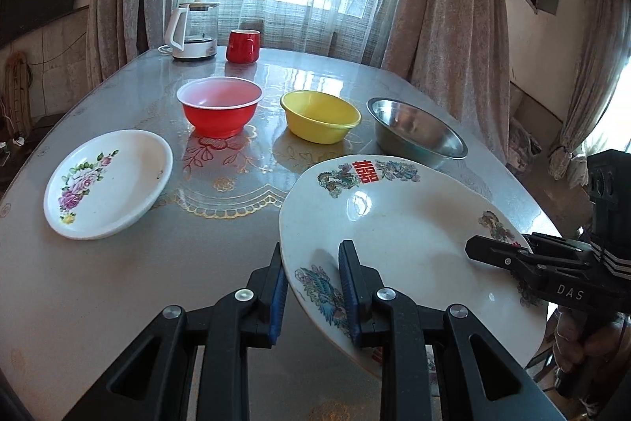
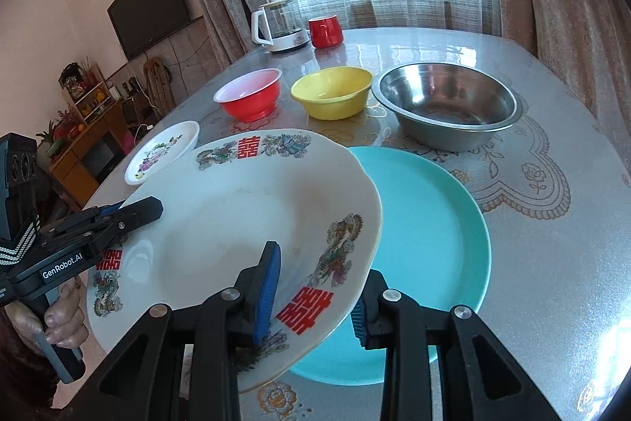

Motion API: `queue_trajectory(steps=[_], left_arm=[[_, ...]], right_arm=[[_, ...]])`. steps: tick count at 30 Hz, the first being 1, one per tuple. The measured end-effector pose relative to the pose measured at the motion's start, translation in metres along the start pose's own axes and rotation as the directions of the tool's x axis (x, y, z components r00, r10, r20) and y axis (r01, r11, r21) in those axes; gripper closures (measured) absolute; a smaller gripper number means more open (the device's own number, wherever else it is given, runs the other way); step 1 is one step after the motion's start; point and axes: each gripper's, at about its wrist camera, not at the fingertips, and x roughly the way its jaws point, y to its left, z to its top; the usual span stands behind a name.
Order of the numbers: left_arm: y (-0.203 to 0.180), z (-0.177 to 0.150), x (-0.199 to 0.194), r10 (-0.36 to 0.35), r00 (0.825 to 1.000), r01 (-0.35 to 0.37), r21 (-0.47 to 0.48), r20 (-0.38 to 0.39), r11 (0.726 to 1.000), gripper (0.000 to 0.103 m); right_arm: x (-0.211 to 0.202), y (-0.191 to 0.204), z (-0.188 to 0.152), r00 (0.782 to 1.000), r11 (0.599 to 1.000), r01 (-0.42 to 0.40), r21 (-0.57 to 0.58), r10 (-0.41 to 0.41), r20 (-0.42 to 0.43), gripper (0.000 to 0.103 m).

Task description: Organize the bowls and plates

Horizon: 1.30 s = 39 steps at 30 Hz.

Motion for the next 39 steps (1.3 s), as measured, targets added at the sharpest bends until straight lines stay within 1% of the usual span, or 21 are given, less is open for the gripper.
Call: queue_trajectory(steps=[5, 9, 13, 17, 20, 23, 32, 37, 39], left_arm=[[-0.023, 0.011, 0.023, -0.034, 0.999, 0.035, 0.048, -0.034, 0.998, 0.077], [-0.036, 0.018, 0.039, -0.036, 0.998, 0.04, 0.083, -0.057, 0.996, 0.077], [-0.037, 0.016, 0.057, -0.033, 0.994, 0.04, 0.076, -0.103, 0.996, 0.077], [-0.037, 0.013, 0.065, -0.019, 0.992, 0.027, 0.068, -0.122, 0.997, 0.075], [-0.04, 0.011, 0.065, -0.005, 0.993, 0.015, 0.086, -0.115, 0.996, 0.075], [-0.043, 0.011, 0.066, 0.011, 0.993, 0.0, 0.096, -0.115, 0.995, 0.074], [-0.048, 0.013, 0.07, 0.075, 0.991, -0.064, 0.093, -0.112, 0.994, 0.072], [-0.052, 0.01, 0.07, 0.099, 0.99, -0.088, 0.112, -0.096, 0.99, 0.07], [-0.052, 0.01, 0.07, 0.102, 0.99, -0.092, 0.103, -0.095, 0.99, 0.07]], right_arm=[[-0.005, -0.029, -0.002, 0.998, 0.996, 0.067, 0.059, -0.067, 0.006, 0.071], [-0.003, -0.046, -0.002, 0.993, 0.989, 0.121, 0.089, -0.121, -0.003, 0.07], [0.005, -0.058, -0.006, 0.989, 0.982, 0.148, 0.118, -0.146, -0.026, 0.07], [0.009, -0.058, -0.009, 0.984, 0.979, 0.179, 0.097, -0.178, -0.022, 0.07], [0.012, -0.06, -0.01, 0.982, 0.978, 0.188, 0.095, -0.186, -0.036, 0.069], [0.012, -0.061, -0.009, 0.982, 0.977, 0.191, 0.093, -0.189, -0.029, 0.068], [0.014, -0.054, -0.009, 0.966, 0.963, 0.257, 0.077, -0.257, -0.012, 0.067], [0.014, -0.055, -0.009, 0.967, 0.965, 0.255, 0.068, -0.255, -0.003, 0.067], [0.014, -0.056, -0.008, 0.967, 0.964, 0.253, 0.078, -0.254, -0.008, 0.066]])
